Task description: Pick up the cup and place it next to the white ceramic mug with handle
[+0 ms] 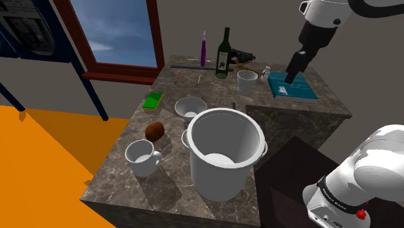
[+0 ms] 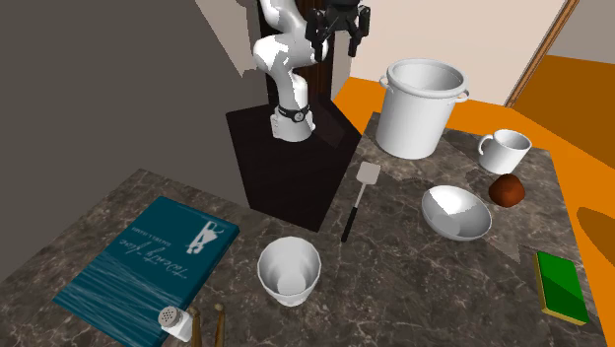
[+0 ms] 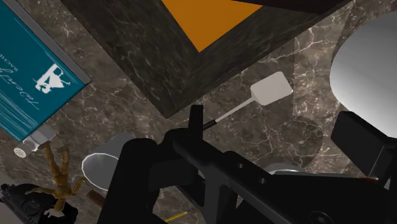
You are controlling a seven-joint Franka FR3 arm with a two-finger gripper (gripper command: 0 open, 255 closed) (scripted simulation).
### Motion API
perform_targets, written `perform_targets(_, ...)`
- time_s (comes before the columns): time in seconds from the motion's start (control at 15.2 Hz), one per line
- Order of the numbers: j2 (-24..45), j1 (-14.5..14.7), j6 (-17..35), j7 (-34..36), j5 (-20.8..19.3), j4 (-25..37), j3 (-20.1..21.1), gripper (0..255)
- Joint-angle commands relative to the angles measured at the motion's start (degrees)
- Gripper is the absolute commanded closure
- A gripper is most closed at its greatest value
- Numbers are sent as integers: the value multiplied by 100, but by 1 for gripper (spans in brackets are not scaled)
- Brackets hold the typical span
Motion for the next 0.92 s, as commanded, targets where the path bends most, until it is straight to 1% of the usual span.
perform_targets(0.0, 0, 0, 0, 0, 0, 0, 0, 0)
perform_targets(0.4, 1109, -165, 934, -206, -272, 125, -218, 0)
perform_targets(0.86, 2552, -332, 1834, -397, -523, 621, -443, 0)
